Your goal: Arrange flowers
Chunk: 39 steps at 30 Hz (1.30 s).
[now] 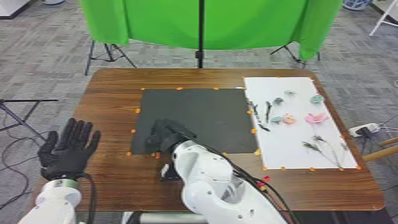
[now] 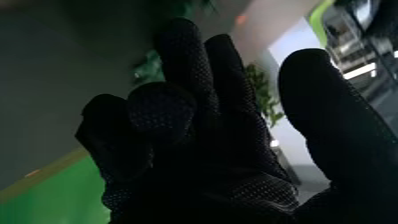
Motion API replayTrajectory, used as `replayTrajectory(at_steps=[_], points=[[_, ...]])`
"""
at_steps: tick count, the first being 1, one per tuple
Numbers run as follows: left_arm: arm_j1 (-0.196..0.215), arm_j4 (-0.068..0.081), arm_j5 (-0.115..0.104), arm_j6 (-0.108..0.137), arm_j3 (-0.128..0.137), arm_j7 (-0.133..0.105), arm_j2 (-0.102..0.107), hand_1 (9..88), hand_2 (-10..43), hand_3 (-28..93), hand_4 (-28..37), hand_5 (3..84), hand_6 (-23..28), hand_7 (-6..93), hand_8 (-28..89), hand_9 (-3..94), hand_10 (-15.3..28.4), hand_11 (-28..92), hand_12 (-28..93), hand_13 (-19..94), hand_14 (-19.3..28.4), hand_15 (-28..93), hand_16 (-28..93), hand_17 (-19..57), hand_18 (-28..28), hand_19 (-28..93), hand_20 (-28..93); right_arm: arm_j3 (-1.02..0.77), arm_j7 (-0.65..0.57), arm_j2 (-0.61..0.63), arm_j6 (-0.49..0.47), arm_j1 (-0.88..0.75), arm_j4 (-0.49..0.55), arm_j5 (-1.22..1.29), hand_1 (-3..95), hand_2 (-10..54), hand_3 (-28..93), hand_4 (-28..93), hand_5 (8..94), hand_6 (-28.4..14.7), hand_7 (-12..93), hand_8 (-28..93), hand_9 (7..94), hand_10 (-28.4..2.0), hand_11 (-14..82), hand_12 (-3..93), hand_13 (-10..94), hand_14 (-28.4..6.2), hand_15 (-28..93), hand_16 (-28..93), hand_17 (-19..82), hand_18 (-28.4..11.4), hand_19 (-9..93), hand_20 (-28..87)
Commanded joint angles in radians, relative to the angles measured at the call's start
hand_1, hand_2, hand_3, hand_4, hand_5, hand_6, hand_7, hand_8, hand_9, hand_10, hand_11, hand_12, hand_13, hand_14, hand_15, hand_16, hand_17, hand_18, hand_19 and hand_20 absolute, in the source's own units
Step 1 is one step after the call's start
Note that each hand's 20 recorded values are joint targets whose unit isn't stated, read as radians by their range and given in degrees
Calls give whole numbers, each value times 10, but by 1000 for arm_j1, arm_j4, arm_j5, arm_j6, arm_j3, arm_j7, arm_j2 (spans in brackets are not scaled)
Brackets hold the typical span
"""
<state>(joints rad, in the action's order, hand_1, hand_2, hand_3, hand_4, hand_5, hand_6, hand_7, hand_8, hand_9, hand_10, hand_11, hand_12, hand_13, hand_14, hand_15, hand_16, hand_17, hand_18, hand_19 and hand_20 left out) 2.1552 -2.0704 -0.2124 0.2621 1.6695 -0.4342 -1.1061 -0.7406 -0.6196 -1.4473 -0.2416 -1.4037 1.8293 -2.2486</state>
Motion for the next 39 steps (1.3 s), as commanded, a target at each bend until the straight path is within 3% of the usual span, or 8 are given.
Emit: replayTrajectory(at_steps=[1, 6, 10, 14, 16, 21, 32, 39], points=[[37, -6, 4, 4, 13, 2, -33, 278, 140, 835, -283, 500, 106, 111, -90, 401, 158, 215, 106, 286, 156, 376, -78, -78, 136, 387, 144, -156, 42, 32, 87, -9, 109, 84, 322, -60, 797, -143, 700, -41, 74, -108, 742, -211, 391, 253, 705, -170, 779, 329, 480, -266, 932, 566], [48, -13, 20, -3, 23, -3, -28, 277, 139, 835, -283, 500, 106, 111, -89, 400, 158, 215, 106, 287, 155, 374, -78, -78, 136, 387, 144, -358, -44, 85, 141, -2, 138, 47, 309, -89, 785, -150, 688, -68, 75, -103, 738, -212, 339, 238, 699, -170, 761, 331, 469, -267, 932, 547], [59, -21, 16, -4, 35, -4, -34, 277, 139, 834, -283, 499, 106, 110, -89, 400, 158, 214, 106, 287, 155, 373, -78, -78, 136, 387, 144, -499, -123, 171, 173, -30, 173, -12, 278, -95, 724, -196, 666, -90, 64, -100, 700, -228, 294, 222, 667, -181, 755, 327, 450, -270, 932, 543], [60, -17, 31, -9, 35, -3, -19, 277, 139, 832, -283, 499, 106, 109, -89, 400, 158, 213, 106, 287, 156, 373, -77, -79, 136, 387, 144, -647, -191, 266, 182, -130, 230, -88, 277, -95, 725, -246, 648, -104, 59, -96, 652, -238, 211, 190, 626, -187, 722, 289, 426, -275, 932, 532], [68, -23, 13, 15, 43, -22, -13, 276, 139, 833, -282, 499, 106, 110, -89, 400, 158, 213, 106, 287, 156, 373, -77, -78, 136, 387, 144, -721, -221, 286, 178, -188, 247, -135, 292, -95, 726, -258, 645, -107, 59, -96, 630, -240, 181, 180, 613, -185, 679, 254, 409, -278, 932, 518], [80, -29, 15, -7, 53, -31, -9, 277, 139, 833, -283, 501, 106, 110, -89, 400, 158, 213, 106, 287, 156, 375, -77, -79, 136, 387, 145, -855, -285, 349, 147, -317, 283, -144, 335, -95, 739, -278, 624, -111, 62, -95, 600, -240, 162, 176, 584, -185, 657, 225, 385, -283, 932, 510], [94, -36, 2, -5, 65, -49, -13, 277, 140, 832, -283, 503, 107, 110, -90, 402, 158, 214, 106, 288, 156, 377, -78, -79, 136, 389, 145, -951, -304, 350, 46, -519, 343, -99, 351, -95, 771, -282, 630, -98, 77, -98, 597, -229, 168, 174, 575, -181, 662, 222, 373, -282, 932, 503], [72, -26, 3, -19, 49, -30, -6, 278, 141, 831, -283, 503, 107, 111, -90, 400, 157, 214, 106, 287, 157, 376, -79, -79, 136, 389, 145, -951, -307, 330, -19, -555, 349, -93, 400, -95, 780, -283, 618, -84, 86, -100, 582, -219, 172, 179, 555, -178, 674, 225, 359, -281, 932, 493]])
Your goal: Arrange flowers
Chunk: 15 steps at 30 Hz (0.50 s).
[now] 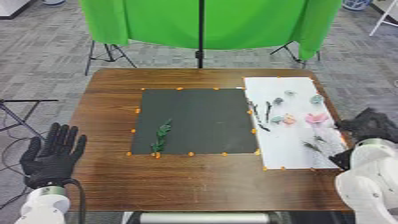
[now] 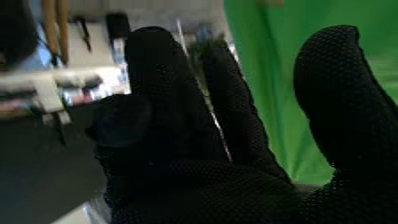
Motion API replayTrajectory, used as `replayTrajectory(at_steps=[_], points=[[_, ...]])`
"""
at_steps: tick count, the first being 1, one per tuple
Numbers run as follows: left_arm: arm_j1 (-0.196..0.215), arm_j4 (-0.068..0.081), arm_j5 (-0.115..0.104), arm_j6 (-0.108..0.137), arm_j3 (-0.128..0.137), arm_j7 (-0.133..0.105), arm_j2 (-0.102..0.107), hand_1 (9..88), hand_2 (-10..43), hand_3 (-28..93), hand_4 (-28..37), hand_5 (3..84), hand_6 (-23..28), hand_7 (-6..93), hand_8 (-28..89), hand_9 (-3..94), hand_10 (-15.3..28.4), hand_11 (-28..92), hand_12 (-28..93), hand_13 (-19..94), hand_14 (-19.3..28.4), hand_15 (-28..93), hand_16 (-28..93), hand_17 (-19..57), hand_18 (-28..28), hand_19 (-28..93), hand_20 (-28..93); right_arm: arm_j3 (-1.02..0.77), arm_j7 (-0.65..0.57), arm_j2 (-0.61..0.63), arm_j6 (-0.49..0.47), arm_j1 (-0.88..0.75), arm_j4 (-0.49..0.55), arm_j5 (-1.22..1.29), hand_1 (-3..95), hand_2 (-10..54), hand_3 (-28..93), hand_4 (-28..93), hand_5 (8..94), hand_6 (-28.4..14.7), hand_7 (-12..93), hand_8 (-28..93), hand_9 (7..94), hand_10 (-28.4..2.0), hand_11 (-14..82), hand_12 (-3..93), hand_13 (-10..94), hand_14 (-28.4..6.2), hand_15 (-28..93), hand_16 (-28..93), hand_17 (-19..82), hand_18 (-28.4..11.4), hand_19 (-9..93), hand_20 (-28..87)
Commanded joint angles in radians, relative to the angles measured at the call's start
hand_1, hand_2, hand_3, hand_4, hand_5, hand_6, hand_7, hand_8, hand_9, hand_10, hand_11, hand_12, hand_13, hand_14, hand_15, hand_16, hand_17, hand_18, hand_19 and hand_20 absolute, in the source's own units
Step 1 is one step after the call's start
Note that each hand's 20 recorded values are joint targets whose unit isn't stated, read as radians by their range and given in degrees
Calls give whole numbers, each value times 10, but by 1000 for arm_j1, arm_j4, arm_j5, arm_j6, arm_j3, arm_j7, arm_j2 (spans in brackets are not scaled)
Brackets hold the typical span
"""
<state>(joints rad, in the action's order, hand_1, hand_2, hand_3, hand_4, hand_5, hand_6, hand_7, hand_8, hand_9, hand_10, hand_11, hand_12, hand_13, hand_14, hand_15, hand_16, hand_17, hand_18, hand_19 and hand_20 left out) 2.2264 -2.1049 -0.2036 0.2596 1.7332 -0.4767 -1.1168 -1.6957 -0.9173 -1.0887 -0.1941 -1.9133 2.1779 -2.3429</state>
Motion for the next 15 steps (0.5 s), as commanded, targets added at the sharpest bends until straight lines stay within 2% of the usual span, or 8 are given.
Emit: replayTrajectory(at_steps=[1, 6, 8, 15], points=[[3, 7, -5, -17, -14, 12, 4, 278, 141, 831, -283, 502, 107, 111, -90, 400, 157, 214, 106, 287, 156, 376, -79, -79, 136, 389, 145, 3, -11, -31, -62, -50, 2, 3, 413, -95, 776, -283, 619, -83, 87, -102, 582, -218, 173, 179, 555, -176, 676, 225, 357, -282, 932, 491], [5, 5, -8, -9, -9, 13, 5, 277, 140, 832, -283, 502, 107, 112, -90, 401, 158, 215, 106, 287, 156, 375, -78, -80, 136, 389, 145, 12, 0, -42, -29, -52, -37, -52, 463, -95, 765, -283, 632, -76, 99, -106, 586, -207, 186, 180, 559, -167, 686, 228, 359, -279, 932, 484], [6, 6, -17, -13, -8, 14, 3, 277, 140, 832, -283, 502, 107, 111, -90, 401, 158, 215, 106, 288, 156, 375, -78, -79, 136, 389, 145, 7, -14, -46, 2, -41, -54, 0, 465, -95, 779, -283, 635, -76, 101, -106, 587, -206, 188, 180, 563, -164, 690, 228, 362, -276, 932, 482], [10, 7, -33, -9, -8, 21, -6, 277, 140, 832, -283, 502, 107, 111, -90, 402, 158, 216, 106, 288, 156, 377, -78, -79, 136, 389, 145, 52, -25, -52, 0, -11, -103, 4, 480, -95, 769, -283, 647, -71, 115, -109, 600, -199, 207, 183, 571, -159, 700, 233, 370, -270, 932, 485]])
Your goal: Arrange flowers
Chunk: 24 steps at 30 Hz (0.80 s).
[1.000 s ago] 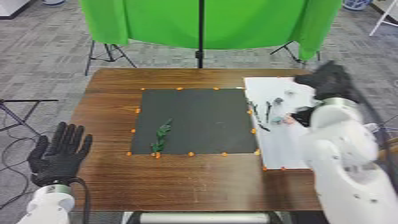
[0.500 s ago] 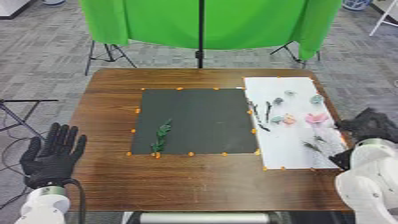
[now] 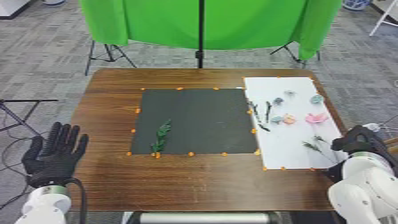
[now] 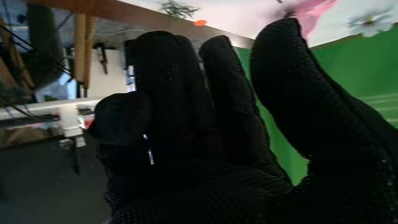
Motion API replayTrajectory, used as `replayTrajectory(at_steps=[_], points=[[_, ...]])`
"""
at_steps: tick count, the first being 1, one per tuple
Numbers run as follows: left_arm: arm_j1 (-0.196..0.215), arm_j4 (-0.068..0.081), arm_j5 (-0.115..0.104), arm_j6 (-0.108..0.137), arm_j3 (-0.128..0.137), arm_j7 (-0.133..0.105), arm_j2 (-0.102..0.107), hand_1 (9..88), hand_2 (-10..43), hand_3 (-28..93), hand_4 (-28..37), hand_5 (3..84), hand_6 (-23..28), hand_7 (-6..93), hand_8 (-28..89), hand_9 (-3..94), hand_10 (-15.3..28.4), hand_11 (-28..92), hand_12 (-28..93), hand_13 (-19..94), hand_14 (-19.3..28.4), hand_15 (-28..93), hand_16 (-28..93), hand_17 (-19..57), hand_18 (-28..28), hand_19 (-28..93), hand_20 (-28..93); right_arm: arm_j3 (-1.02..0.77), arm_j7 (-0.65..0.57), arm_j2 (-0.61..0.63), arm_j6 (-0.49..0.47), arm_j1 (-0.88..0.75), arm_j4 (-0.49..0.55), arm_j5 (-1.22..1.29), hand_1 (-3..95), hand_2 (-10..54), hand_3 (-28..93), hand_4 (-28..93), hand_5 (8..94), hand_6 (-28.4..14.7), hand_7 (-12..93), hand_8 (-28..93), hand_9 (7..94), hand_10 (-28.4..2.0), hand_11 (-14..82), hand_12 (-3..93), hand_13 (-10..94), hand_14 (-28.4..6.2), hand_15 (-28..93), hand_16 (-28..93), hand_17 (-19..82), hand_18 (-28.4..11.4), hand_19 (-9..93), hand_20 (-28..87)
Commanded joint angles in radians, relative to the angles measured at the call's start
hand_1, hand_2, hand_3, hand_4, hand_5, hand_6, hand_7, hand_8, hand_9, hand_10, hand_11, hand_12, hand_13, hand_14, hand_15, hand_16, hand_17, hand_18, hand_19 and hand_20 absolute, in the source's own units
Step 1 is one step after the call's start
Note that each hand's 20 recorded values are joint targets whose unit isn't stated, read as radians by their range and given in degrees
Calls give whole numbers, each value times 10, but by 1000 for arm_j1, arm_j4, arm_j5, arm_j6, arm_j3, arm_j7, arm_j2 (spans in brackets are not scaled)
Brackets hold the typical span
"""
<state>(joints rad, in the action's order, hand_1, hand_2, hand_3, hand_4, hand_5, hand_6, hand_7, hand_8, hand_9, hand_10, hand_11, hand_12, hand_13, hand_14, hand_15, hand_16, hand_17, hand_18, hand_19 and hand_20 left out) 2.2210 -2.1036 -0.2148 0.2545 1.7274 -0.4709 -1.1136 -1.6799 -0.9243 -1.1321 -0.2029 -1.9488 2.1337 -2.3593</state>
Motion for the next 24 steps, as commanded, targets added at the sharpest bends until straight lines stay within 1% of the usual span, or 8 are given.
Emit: replayTrajectory(at_steps=[1, 8, 10, 12, 15, 20, 23, 24], points=[[17, 4, -22, -2, -3, 14, -10, 277, 140, 832, -283, 502, 107, 110, -90, 402, 158, 215, 106, 288, 156, 377, -78, -79, 136, 390, 145, 43, -13, -7, 9, 29, -70, 17, 481, -95, 766, -283, 648, -71, 115, -109, 601, -197, 209, 183, 572, -159, 700, 234, 370, -270, 932, 485], [19, 3, -31, -1, -4, 20, -13, 278, 141, 832, -283, 503, 107, 110, -89, 403, 159, 215, 106, 289, 156, 379, -78, -79, 136, 389, 145, 81, -22, -8, 204, 29, -118, -69, 494, -95, 709, -283, 707, -53, 169, -118, 657, -188, 281, 204, 611, -150, 715, 247, 396, -259, 932, 489], [23, 2, -28, -3, -1, 21, -14, 278, 141, 832, -283, 503, 107, 110, -89, 403, 158, 215, 106, 289, 156, 379, -78, -79, 136, 389, 145, 86, -11, -4, 236, 23, -112, -90, 589, -95, 544, -283, 757, -45, 249, -14, 716, -172, 329, 257, 666, -137, 721, 268, 428, -248, 932, 496], [25, 2, -31, -1, -1, 20, -13, 278, 141, 832, -283, 503, 108, 110, -89, 403, 158, 214, 106, 289, 156, 379, -79, -79, 136, 389, 145, 87, -7, 4, 252, 22, -102, -93, 626, -95, 482, -283, 771, -44, 273, 20, 737, -166, 336, 282, 683, -133, 722, 274, 437, -245, 932, 499], [26, 2, -30, -2, -3, 24, -16, 278, 141, 831, -283, 503, 108, 109, -89, 403, 158, 215, 106, 289, 156, 379, -79, -79, 136, 389, 145, 92, -2, 13, 258, 26, -90, -109, 572, -95, 661, -282, 804, -39, 322, 41, 804, -153, 267, 389, 712, -129, 724, 283, 456, -243, 932, 507], [21, 5, -31, -4, -7, 34, -20, 278, 141, 832, -283, 503, 107, 110, -89, 404, 159, 215, 106, 289, 157, 378, -79, -79, 136, 389, 145, 87, -6, 16, 181, 35, -61, -62, 572, -95, 727, -281, 808, -43, 321, 55, 830, -146, 202, 441, 718, -127, 721, 287, 459, -244, 932, 512], [24, 3, -32, -6, -6, 32, -19, 277, 141, 832, -283, 503, 108, 109, -89, 403, 159, 215, 106, 289, 156, 378, -79, -79, 136, 389, 145, 70, 2, 13, 115, 15, -41, -55, 512, -95, 750, -282, 763, -50, 280, 42, 765, -164, 272, 343, 691, -133, 724, 288, 445, -246, 932, 513], [25, 3, -33, -6, -6, 31, -18, 278, 141, 832, -283, 503, 107, 109, -89, 403, 158, 214, 106, 289, 156, 378, -79, -79, 136, 389, 145, 67, 1, 14, 107, 8, -41, -63, 466, -95, 784, -282, 744, -49, 256, -33, 734, -175, 310, 286, 675, -137, 727, 286, 436, -247, 932, 513]])
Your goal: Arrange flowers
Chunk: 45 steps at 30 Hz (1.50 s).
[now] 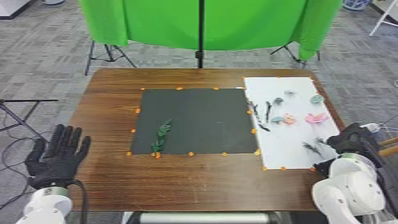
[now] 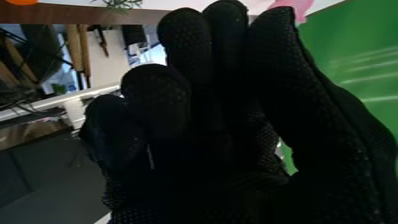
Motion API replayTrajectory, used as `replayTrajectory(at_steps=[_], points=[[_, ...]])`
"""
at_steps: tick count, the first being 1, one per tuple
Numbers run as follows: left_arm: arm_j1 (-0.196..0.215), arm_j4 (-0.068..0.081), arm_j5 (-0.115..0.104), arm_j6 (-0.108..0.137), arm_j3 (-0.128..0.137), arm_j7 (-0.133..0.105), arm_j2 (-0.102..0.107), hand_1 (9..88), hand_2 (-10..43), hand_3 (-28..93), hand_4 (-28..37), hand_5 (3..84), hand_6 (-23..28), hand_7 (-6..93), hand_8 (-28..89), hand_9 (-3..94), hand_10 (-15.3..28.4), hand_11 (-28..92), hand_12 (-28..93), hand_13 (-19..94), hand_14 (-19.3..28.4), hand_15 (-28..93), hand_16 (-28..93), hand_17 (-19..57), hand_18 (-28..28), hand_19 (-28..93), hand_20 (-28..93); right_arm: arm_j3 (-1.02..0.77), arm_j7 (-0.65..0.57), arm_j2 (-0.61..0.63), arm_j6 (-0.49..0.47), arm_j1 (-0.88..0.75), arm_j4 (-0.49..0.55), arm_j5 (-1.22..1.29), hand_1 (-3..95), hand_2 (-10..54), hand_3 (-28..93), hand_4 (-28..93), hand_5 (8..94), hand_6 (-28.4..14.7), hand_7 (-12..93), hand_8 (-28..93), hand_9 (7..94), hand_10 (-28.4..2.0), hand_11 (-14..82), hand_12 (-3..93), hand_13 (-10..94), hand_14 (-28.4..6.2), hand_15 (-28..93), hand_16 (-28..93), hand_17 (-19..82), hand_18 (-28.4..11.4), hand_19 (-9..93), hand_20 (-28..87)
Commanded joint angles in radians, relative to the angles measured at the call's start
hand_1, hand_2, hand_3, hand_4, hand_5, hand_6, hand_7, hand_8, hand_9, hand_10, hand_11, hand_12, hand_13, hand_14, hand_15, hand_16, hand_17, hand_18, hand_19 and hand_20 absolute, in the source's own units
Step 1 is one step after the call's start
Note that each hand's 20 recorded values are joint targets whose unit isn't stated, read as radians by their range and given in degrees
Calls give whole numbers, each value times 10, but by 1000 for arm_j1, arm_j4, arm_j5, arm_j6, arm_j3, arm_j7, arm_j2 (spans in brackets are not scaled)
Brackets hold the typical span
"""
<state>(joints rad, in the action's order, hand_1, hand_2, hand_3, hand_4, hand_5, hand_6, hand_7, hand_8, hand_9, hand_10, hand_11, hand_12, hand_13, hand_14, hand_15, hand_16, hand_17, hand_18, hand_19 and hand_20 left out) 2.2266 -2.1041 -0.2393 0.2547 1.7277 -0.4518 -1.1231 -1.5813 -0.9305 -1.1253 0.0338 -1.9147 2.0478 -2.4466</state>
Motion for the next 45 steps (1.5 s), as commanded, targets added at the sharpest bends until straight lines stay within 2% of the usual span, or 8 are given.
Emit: replayTrajectory(at_steps=[1, 8, 14, 18, 21, 37, 39, 45], points=[[20, 3, -9, -5, -5, 11, -7, 278, 141, 832, -283, 503, 107, 110, -89, 404, 158, 214, 106, 289, 156, 378, -79, -79, 136, 389, 145, -35, 12, 6, -124, -32, 37, 12, 418, -95, 815, -283, 727, -53, 228, -105, 705, -186, 333, 241, 655, -143, 731, 284, 427, -249, 932, 513], [16, 5, -11, -2, -10, 15, -8, 277, 140, 833, -283, 502, 107, 111, -89, 403, 158, 215, 107, 289, 156, 377, -79, -79, 136, 389, 145, -31, -6, 1, -157, -26, -1, 4, 395, -95, 794, -283, 667, -79, 174, -116, 629, -206, 313, 208, 603, -157, 736, 265, 416, -253, 932, 513], [13, 4, -10, 1, -11, 18, -8, 279, 141, 830, -283, 503, 107, 111, -89, 404, 158, 216, 106, 288, 156, 377, -78, -79, 136, 389, 145, -24, -15, -5, -126, -24, -26, -5, 482, -95, 763, -283, 733, -48, 250, -49, 699, -185, 363, 233, 653, -142, 720, 261, 424, -251, 932, 502], [18, 2, -11, 0, -8, 16, -9, 279, 142, 830, -283, 503, 108, 112, -90, 403, 157, 215, 106, 289, 156, 378, -79, -79, 136, 389, 145, -23, -7, -5, -125, -23, -32, -10, 581, -95, 650, -283, 769, -49, 275, 35, 767, -159, 269, 356, 686, -131, 703, 275, 430, -251, 932, 496], [17, 4, -10, -1, -9, 17, -9, 279, 143, 830, -283, 504, 108, 111, -90, 403, 158, 216, 106, 289, 155, 377, -79, -79, 136, 389, 145, -19, -9, -5, -103, -23, -34, -12, 598, -95, 673, -283, 797, -42, 287, 52, 823, -146, 189, 428, 709, -121, 672, 336, 435, -250, 932, 492], [26, 1, -7, -5, 6, 11, -23, 279, 143, 830, -283, 503, 108, 111, -89, 403, 158, 215, 106, 289, 156, 378, -79, -79, 136, 390, 145, 93, 21, 45, 104, 10, 83, 5, 588, -95, 753, -283, 813, -31, 329, 131, 853, -139, 195, 457, 745, -108, 653, 362, 457, -249, 932, 493], [17, -2, -12, 10, -1, 12, -23, 279, 143, 830, -283, 504, 107, 111, -90, 404, 159, 215, 106, 289, 156, 379, -79, -79, 136, 390, 145, 119, 36, 44, 80, 21, 105, -4, 586, -95, 757, -283, 810, -30, 334, 140, 851, -139, 199, 457, 746, -109, 656, 359, 460, -249, 932, 493], [-24, 12, -4, 4, -35, 29, -15, 278, 144, 831, -283, 504, 108, 111, -90, 405, 159, 216, 106, 290, 158, 380, -79, -79, 136, 390, 145, 289, 59, -7, 75, 151, 82, 52, 577, -95, 773, -283, 802, -29, 346, 158, 846, -139, 210, 456, 745, -109, 659, 354, 463, -248, 932, 496]])
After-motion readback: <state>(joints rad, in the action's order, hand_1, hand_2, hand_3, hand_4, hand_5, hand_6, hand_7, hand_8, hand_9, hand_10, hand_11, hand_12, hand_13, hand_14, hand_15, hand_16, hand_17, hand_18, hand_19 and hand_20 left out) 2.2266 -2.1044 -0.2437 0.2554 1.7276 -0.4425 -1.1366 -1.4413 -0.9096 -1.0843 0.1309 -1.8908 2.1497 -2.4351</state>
